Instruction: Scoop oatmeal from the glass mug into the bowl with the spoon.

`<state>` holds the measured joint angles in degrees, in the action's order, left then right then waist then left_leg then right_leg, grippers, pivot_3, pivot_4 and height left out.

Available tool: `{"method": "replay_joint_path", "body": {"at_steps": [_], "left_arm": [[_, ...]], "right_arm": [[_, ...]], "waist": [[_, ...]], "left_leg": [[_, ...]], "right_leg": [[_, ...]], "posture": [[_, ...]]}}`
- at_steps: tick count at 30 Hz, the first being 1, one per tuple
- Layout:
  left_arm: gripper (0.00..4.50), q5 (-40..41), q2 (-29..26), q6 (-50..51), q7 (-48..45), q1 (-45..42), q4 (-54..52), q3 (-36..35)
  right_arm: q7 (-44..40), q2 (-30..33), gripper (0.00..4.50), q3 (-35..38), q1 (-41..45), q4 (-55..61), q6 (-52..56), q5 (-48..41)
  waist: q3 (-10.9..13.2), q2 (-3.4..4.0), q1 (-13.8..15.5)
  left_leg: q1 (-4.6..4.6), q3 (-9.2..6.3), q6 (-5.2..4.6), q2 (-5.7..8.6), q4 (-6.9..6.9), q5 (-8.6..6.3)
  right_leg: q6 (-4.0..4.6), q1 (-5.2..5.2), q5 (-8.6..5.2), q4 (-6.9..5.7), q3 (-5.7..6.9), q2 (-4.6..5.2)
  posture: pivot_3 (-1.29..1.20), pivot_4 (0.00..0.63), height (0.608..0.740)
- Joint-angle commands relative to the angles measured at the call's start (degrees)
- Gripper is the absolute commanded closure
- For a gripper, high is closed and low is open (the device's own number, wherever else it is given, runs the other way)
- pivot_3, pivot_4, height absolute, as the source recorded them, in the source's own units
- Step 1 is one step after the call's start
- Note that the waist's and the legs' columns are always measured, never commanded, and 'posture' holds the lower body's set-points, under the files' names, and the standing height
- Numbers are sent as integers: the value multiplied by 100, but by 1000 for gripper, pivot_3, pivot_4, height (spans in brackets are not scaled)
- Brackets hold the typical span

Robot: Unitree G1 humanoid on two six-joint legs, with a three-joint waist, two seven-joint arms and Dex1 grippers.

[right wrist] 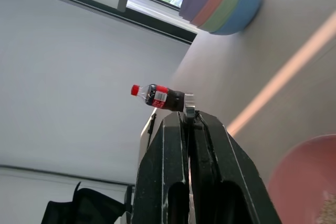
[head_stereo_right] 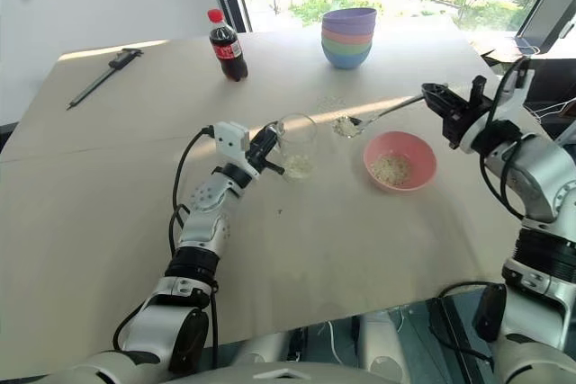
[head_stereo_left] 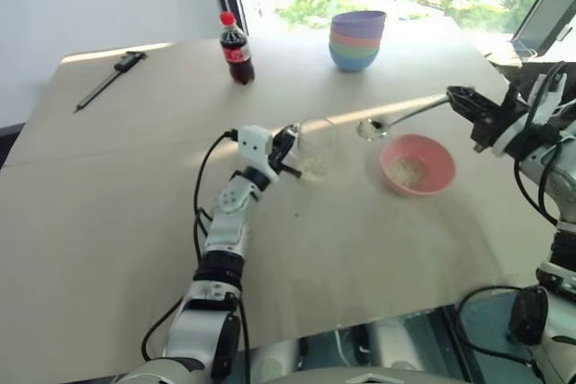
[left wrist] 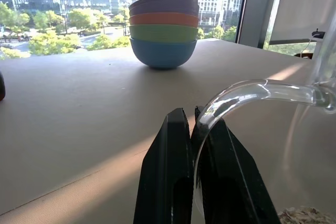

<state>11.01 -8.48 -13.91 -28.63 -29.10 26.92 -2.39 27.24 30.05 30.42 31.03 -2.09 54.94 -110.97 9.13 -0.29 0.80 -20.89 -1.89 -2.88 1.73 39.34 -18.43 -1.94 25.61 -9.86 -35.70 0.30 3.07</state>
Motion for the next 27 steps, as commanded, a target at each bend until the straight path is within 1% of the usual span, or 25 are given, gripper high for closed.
{"method": "replay_joint_path", "body": {"at_steps": [1, 6, 11, 14, 22, 24, 26, 27], "left_arm": [[4488, -54, -66, 15, -49, 76, 81, 12], [4488, -53, -78, 25, -55, 112, 72, 26], [4488, -61, -93, 33, -64, 96, 94, 41], [4488, -60, -105, 37, -67, 80, 102, 40], [4488, -58, -136, 47, -71, 148, 26, 46], [4488, -60, -139, 41, -59, 153, 28, 38], [4488, -61, -140, 36, -50, 165, 25, 33], [4488, -61, -140, 32, -48, 179, 15, 32]], "right_arm": [[-272, 378, 4500, 348, -204, 111, -153, -203], [-493, 761, 4500, 460, -520, -129, -247, -72], [-909, 1074, 4500, 402, -581, -328, -143, 248], [-1276, 1332, 4500, 256, -511, -368, -48, 752], [-2273, 1844, 4500, -427, -62, -247, 135, 2263], [-2784, 2086, 4500, -733, -75, -79, 102, 2932], [-3045, 2135, 4500, -862, -31, -7, 101, 3248], [-3293, 2228, 4500, -1036, -10, 136, 31, 3568]], "waist": [[0, 0, -1], [1, -1, -5], [1, -1, -4], [1, -1, -3], [1, -2, -3], [1, -1, 2], [1, -2, 0], [1, -2, 1]], "left_leg": [[0, 0, 0, 0, 0, 0], [4, 6, -2, -1, 0, -1], [9, 13, -4, -4, 1, 0], [8, 14, -5, -4, 2, 0], [12, 19, -5, -5, 2, 1], [10, 17, -5, -4, 2, 1], [10, 18, -5, -4, 3, 1], [9, 16, -5, -4, 3, 1]], "right_leg": [[0, 0, 0, 1, 0, 0], [-1, -5, 0, 2, -5, -1], [-1, -7, 0, 2, -13, -8], [-1, -7, 0, 2, -14, -8], [-2, -8, 0, 5, -17, -9], [-2, -8, 0, 6, -16, -9], [-2, -7, 0, 8, -16, -9], [-2, -7, 0, 9, -15, -9]], "posture": [[0, 150, 740], [0, 150, 740], [0, 150, 740], [0, 150, 740], [0, 150, 740], [0, 150, 740], [0, 150, 740], [0, 150, 740]]}}
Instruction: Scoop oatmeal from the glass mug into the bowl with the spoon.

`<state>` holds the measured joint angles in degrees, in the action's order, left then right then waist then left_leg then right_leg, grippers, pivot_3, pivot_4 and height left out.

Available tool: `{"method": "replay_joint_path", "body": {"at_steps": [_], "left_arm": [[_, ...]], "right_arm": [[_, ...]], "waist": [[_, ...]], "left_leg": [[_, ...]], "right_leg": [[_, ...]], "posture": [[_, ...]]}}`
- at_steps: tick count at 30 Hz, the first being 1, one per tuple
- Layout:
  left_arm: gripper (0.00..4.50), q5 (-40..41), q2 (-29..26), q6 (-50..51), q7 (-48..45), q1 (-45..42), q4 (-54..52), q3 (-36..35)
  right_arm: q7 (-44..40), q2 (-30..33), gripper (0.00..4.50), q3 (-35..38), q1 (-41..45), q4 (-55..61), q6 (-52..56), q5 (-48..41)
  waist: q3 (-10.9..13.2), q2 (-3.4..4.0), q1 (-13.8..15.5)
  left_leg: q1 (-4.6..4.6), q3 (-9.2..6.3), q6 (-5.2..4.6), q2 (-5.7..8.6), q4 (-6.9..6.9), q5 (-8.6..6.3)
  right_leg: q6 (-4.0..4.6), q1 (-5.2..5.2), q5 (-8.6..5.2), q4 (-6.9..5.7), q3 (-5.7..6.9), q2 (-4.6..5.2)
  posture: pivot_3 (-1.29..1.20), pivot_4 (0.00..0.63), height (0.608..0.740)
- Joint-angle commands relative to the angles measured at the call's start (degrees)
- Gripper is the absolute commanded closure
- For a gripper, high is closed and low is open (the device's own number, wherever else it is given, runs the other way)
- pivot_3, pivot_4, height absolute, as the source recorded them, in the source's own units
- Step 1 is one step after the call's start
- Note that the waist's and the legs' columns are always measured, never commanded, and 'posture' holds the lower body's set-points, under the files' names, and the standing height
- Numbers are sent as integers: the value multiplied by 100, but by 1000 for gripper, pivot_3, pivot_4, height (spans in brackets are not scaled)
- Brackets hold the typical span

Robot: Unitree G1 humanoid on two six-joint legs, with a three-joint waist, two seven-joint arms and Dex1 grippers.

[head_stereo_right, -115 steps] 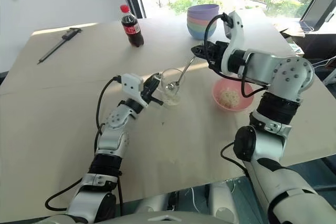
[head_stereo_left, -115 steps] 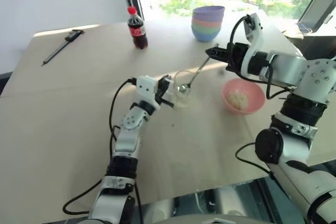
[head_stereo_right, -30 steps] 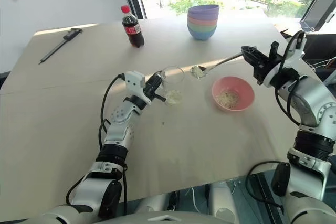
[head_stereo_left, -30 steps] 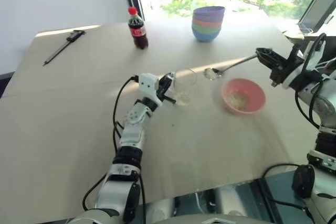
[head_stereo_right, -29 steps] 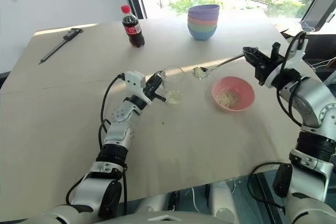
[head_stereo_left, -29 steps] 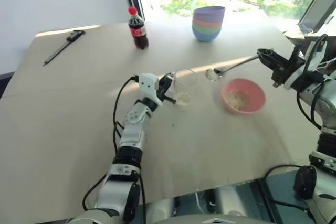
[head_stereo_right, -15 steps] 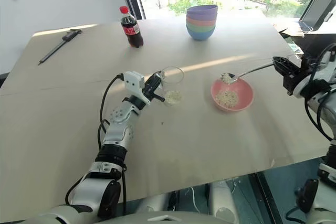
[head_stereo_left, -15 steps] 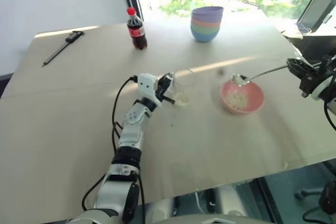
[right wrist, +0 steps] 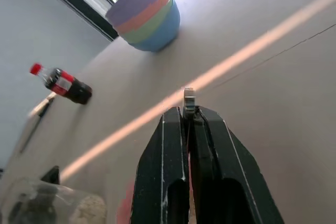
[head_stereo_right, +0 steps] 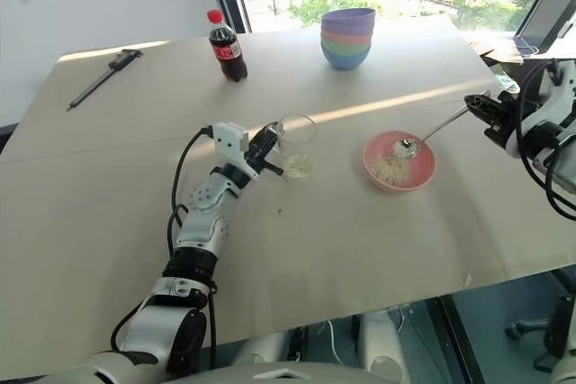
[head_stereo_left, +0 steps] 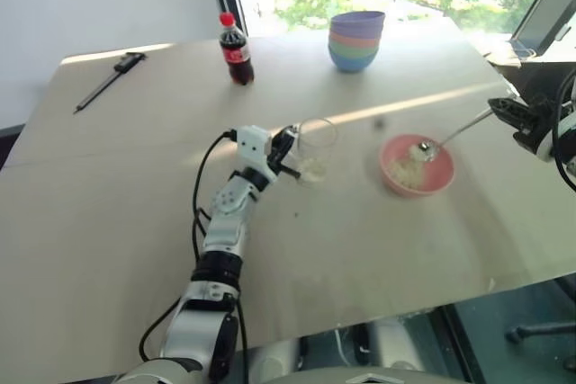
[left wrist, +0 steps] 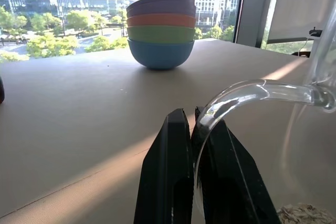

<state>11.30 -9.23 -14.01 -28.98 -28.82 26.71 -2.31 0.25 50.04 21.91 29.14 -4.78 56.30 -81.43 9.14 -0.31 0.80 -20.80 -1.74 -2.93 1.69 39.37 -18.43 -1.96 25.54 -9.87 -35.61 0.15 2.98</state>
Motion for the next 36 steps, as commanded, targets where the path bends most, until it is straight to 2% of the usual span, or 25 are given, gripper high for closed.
{"method": "replay_joint_path", "body": {"at_steps": [1, 6, 12, 15, 21, 26, 31, 36], "left_arm": [[4488, -88, -62, 44, -8, 166, 21, 23], [4488, -102, -71, 45, -8, 202, -28, 40], [4488, -109, -86, 66, 10, 195, -85, 60], [4488, -116, -89, 87, 38, 220, -125, 67], [4488, -98, -77, 153, 93, 335, -255, 69], [4488, -71, -67, 226, 128, 403, -383, 61], [4488, -86, -71, 264, 168, 427, -439, 83], [4488, -88, -72, 294, 219, 464, -519, 71]], "right_arm": [[-816, 294, 4500, -335, 235, 556, -169, 885], [-1526, 412, 4500, -917, 647, 1256, -268, 1849], [-2642, 927, 4500, -1895, 788, 2015, -837, 3484], [-3033, 1022, 4500, -1984, 771, 1956, -998, 3883], [-2484, 3, 4500, -1003, 1428, 1260, -235, 3104], [-1526, -1240, 4500, -269, 2139, 1127, 501, 1762], [-938, -2011, 4500, -232, 2399, 1177, 715, 1190], [-824, -2346, 4500, -440, 2361, 1296, 782, 1096]], "waist": [[0, 0, -8], [0, 0, -11], [1, -1, 0], [2, -2, 1], [3, -5, -4], [1, -3, -8], [1, -2, -2], [0, -1, -8]], "left_leg": [[0, 1, 0, 1, 0, 0], [4, 1, 1, 0, 0, 0], [0, -10, 4, 2, 1, 2], [-3, -7, 20, 4, 2, 11], [0, -5, 24, 2, 1, 12], [2, -8, 13, -6, -1, 6], [-5, -17, 14, -1, 0, 6], [-10, -13, 21, 3, 0, 10]], "right_leg": [[0, 0, 0, 0, 0, 1], [0, 1, 0, 0, -1, -1], [0, 1, 0, 4, 10, 2], [-1, 2, 0, 12, 8, 7], [1, 2, 1, 10, 2, 8], [4, 6, 2, 2, 1, 14], [4, 7, 3, -2, 9, 23], [3, 10, 3, 3, 9, 30]], "posture": [[0, 150, 740], [0, 150, 740], [0, 150, 740], [0, 150, 740], [0, 150, 740], [0, 150, 740], [0, 150, 740], [0, 150, 740]]}}
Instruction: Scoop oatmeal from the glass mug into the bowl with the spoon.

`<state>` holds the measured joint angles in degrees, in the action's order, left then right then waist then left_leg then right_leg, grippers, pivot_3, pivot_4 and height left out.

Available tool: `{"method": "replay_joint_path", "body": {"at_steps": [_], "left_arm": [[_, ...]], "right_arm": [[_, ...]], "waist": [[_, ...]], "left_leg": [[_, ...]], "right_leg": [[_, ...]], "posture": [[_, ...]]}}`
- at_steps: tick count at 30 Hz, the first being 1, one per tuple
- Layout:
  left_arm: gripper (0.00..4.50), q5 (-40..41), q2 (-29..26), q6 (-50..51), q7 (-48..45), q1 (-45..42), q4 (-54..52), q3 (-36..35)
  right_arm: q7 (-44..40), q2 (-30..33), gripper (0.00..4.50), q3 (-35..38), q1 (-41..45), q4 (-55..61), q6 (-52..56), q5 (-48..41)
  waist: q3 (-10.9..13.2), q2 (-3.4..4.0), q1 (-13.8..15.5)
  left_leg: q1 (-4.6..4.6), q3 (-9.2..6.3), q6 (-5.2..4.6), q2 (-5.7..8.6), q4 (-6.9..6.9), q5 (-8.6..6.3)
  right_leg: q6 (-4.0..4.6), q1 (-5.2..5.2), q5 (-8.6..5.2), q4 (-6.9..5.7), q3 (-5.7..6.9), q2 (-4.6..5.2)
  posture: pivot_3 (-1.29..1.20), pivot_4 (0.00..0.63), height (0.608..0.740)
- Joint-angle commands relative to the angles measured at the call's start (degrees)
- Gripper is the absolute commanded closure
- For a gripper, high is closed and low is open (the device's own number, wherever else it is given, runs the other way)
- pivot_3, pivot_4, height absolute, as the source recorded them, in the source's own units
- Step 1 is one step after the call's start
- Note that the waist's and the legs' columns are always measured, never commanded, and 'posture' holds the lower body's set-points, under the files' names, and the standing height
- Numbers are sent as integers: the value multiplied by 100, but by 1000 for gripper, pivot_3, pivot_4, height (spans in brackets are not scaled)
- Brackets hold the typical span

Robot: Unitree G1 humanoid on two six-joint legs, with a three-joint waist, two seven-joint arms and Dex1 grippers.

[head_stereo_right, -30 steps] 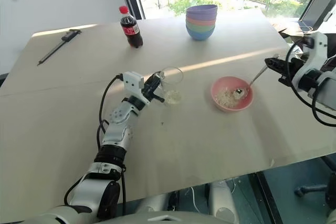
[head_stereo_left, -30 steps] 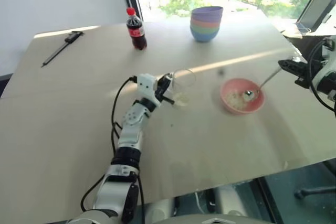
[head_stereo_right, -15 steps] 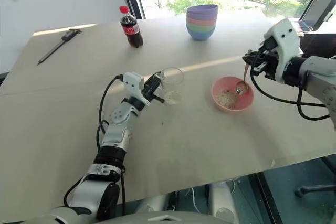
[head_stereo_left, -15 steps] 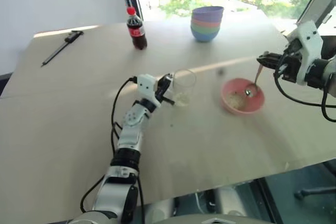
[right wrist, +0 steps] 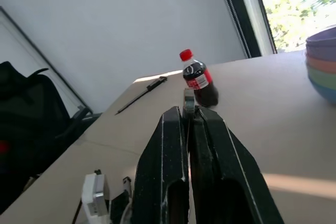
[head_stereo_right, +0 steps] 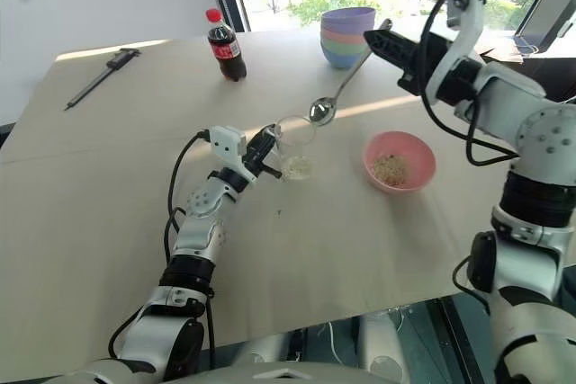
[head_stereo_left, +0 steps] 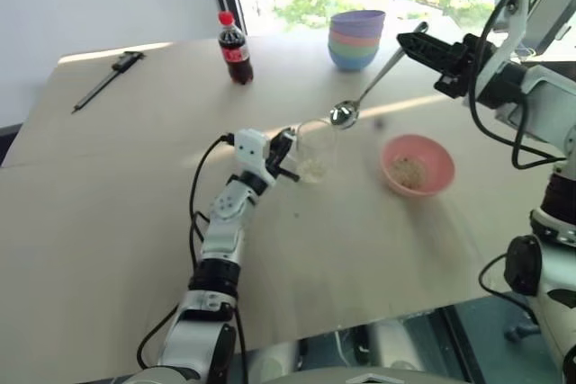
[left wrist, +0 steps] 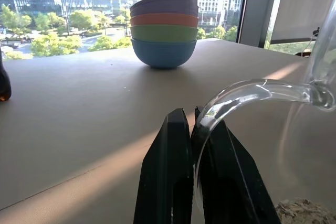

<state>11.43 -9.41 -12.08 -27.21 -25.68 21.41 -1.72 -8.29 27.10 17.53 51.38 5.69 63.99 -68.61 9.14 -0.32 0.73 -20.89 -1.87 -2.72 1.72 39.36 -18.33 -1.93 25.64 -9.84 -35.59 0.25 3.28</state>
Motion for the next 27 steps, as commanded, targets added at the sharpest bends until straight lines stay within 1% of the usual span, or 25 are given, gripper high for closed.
{"method": "replay_joint_path", "body": {"at_steps": [1, 4, 7, 12, 15, 16, 17, 18, 19, 20, 21, 22, 26, 27], "left_arm": [[4488, -100, -55, 107, 49, 157, -4, 9], [4488, -102, -63, 122, 64, 187, -42, 4], [4488, -102, -65, 133, 89, 205, -66, 5], [4488, -107, -58, 149, 120, 231, -105, 24], [4500, -108, -74, 162, 141, 257, -148, 14], [4500, -106, -83, 169, 146, 269, -169, 7], [4500, -106, -89, 177, 151, 284, -190, 2], [4500, -103, -97, 184, 154, 297, -209, -5], [4500, -101, -103, 193, 157, 311, -227, -9], [4500, -97, -106, 204, 161, 325, -247, -14], [4500, -94, -109, 213, 163, 333, -261, -17], [4500, -92, -109, 222, 167, 343, -279, -18], [4500, -69, -103, 253, 178, 372, -334, -36], [4135, -65, -102, 256, 179, 375, -339, -41]], "right_arm": [[46, -86, 4500, -25, 130, 254, 18, -187], [-16, -172, 4500, -221, 78, 322, 18, -70], [-185, -248, 4500, -710, -74, 439, -59, 369], [-353, -457, 4500, -1176, -282, 381, -359, 1042], [-471, -592, 3428, -1156, -219, 321, -474, 1139], [-489, -632, 3002, -1114, -171, 287, -522, 1166], [-502, -662, 2743, -1074, -138, 263, -566, 1195], [-514, -692, 2068, -1030, -94, 218, -652, 1255], [-520, -713, 1664, -995, -58, 175, -737, 1317], [-535, -730, 1042, -959, -23, 126, -819, 1371], [-552, -741, 847, -939, -1, 92, -873, 1412], [-574, -740, 402, -933, 13, 68, -928, 1465], [-627, -767, 402, -936, 35, 35, -1019, 1616], [-639, -780, 351, -937, 37, 30, -1025, 1645]], "waist": [[0, 0, -2], [0, 1, -5], [-2, 2, -15], [-2, 2, -15], [-2, 2, -17], [-2, 2, -21], [-2, 3, -28], [-2, 3, -28], [-2, 3, -26], [-2, 2, -27], [-2, 2, -29], [-2, 2, -30], [-2, 2, -41], [-2, 3, -47]], "left_leg": [[0, 0, 0, 0, 0, 0], [1, -1, -10, -1, 0, -6], [4, -1, -13, -1, 0, -7], [7, -1, -12, 0, 1, -7], [6, 0, -4, 1, 2, -2], [6, 0, 0, 1, 2, 0], [6, -1, 0, 1, 2, 0], [6, -1, 1, 1, 2, 1], [6, -1, 1, 1, 2, 1], [6, -2, 1, 1, 2, 1], [6, -1, 1, 1, 2, 1], [7, 0, 1, 1, 2, 1], [7, -1, 2, 1, 1, 1], [7, -1, 2, 1, 1, 1]], "right_leg": [[0, 0, 0, 0, 0, -3], [0, 1, 0, -3, 1, -7], [0, 0, 0, -7, 1, -14], [0, 1, 0, -16, 1, -16], [0, 1, 0, -15, 1, -17], [0, 1, 0, -14, 1, -17], [0, 1, 0, -14, 1, -18], [0, 2, 0, -14, 1, -19], [0, 2, 0, -14, 2, -19], [0, 2, 0, -14, 2, -18], [0, 1, 0, -14, 2, -19], [0, 2, 0, -14, 1, -19], [0, 2, 0, -14, 2, -19], [0, 2, 0, -14, 2, -19]], "posture": [[0, 150, 740], [0, 150, 740], [0, 150, 740], [0, 150, 740], [0, 150, 740], [0, 150, 740], [0, 150, 740], [0, 150, 740], [0, 150, 740], [0, 150, 740], [0, 150, 740], [0, 150, 740], [0, 150, 740], [0, 150, 740]]}}
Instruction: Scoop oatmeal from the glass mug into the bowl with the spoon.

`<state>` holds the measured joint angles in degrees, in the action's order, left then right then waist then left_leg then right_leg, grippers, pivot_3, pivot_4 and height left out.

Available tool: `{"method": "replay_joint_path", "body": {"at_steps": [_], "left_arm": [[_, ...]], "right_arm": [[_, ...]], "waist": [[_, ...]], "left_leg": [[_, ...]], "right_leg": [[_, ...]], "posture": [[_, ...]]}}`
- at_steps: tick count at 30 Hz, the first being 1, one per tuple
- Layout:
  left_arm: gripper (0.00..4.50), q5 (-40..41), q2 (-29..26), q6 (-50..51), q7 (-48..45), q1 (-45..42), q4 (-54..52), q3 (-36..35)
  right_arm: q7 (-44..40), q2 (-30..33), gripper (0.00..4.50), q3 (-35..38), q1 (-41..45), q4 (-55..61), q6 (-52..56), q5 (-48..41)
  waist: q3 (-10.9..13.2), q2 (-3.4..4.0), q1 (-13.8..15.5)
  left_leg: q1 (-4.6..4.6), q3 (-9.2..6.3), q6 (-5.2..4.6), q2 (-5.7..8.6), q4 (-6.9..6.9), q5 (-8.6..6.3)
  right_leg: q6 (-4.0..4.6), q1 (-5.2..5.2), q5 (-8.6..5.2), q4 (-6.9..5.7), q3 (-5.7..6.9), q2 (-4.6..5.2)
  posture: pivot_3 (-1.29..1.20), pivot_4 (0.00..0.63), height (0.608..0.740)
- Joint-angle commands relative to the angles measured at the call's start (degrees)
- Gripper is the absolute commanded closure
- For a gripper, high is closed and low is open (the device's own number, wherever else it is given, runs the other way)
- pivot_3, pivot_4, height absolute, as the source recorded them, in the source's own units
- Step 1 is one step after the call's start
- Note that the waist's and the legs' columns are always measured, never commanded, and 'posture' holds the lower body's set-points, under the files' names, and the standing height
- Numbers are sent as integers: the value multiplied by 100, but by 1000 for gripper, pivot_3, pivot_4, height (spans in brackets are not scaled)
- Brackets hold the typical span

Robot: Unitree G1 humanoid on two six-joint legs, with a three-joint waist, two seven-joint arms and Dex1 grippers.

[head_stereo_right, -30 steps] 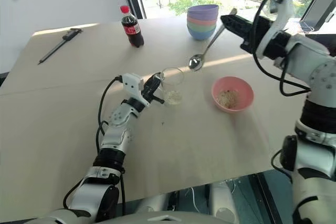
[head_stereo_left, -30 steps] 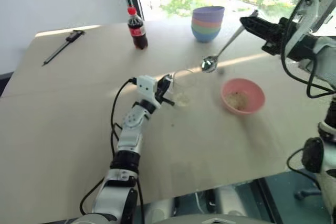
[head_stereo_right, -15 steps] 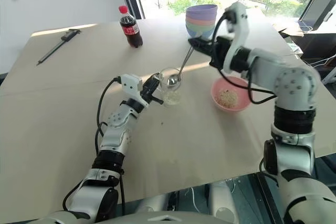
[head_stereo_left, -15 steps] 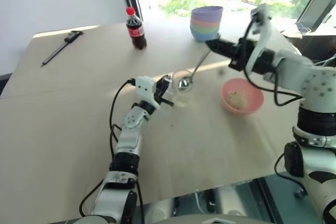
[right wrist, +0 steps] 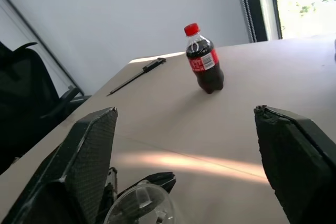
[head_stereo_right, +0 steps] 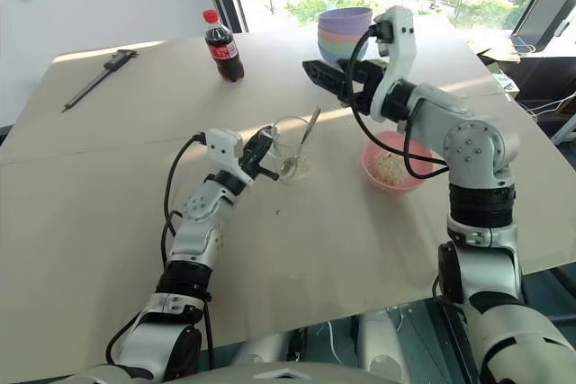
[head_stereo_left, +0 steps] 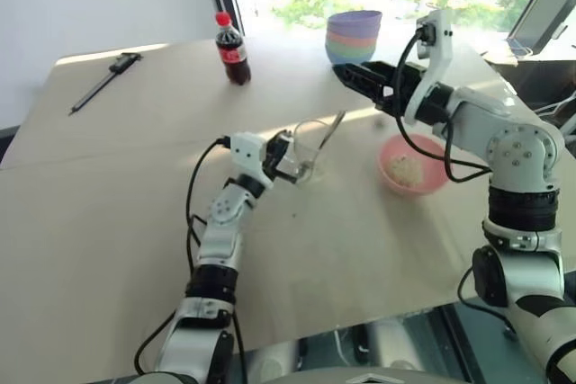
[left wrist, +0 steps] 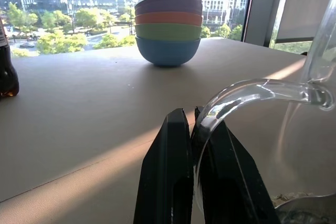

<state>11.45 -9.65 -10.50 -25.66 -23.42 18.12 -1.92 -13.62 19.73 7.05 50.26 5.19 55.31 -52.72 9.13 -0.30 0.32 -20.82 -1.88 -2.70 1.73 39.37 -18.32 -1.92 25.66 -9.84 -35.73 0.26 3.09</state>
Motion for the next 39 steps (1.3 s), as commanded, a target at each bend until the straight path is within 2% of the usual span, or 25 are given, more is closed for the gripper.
{"method": "replay_joint_path", "body": {"at_steps": [1, 2, 4, 13, 24, 32, 39], "left_arm": [[3746, -67, -74, 99, 29, 147, -9, -27], [3441, -61, -75, 107, 27, 151, -19, -30], [2496, -53, -75, 125, 18, 157, -35, -35], [2496, -35, -155, 271, 24, 340, -423, -53], [2496, 431, -600, 1443, -65, 1136, -2784, -168], [2496, 644, -1292, 1983, -444, 2654, -4217, -293], [2496, 976, -1310, 2266, -204, 3403, -4862, -731]], "right_arm": [[-126, -53, 343, 108, 151, 70, -164, 83], [-146, -62, 343, 103, 150, 64, -172, 112], [-201, -64, 343, 100, 150, 33, -193, 172], [-305, -98, 343, 171, 93, 101, -199, 288], [-701, 300, 343, 234, -764, 575, -828, 794], [-938, 590, 343, 293, -1450, 668, -1217, 1233], [-1169, 751, 343, 401, -2115, 940, -1498, 1376]], "waist": [[0, 0, -18], [0, 0, -34], [1, 0, -54], [1, 0, -91], [3, 1, -87], [7, 6, -109], [12, 4, -70]], "left_leg": [[0, 0, 0, 0, 0, 0], [-1, 0, 0, 0, 0, 0], [-3, 0, 0, 0, 0, 0], [-4, -2, 0, 0, -1, 0], [-11, -6, 1, 1, -3, -1], [-4, 0, 2, -6, -11, -1], [-4, -5, -13, -3, -9, -10]], "right_leg": [[0, 0, 0, 0, 0, 0], [0, 0, 0, 0, 0, 0], [0, 2, 0, 0, 0, 0], [0, 3, 0, 1, 1, 3], [0, 4, 0, 11, 3, 27], [0, 5, -1, 14, -7, 10], [0, 2, -2, 13, 1, 6]], "posture": [[0, 150, 740], [0, 150, 740], [0, 150, 740], [0, 150, 740], [0, 150, 740], [0, 150, 740], [0, 150, 740]]}}
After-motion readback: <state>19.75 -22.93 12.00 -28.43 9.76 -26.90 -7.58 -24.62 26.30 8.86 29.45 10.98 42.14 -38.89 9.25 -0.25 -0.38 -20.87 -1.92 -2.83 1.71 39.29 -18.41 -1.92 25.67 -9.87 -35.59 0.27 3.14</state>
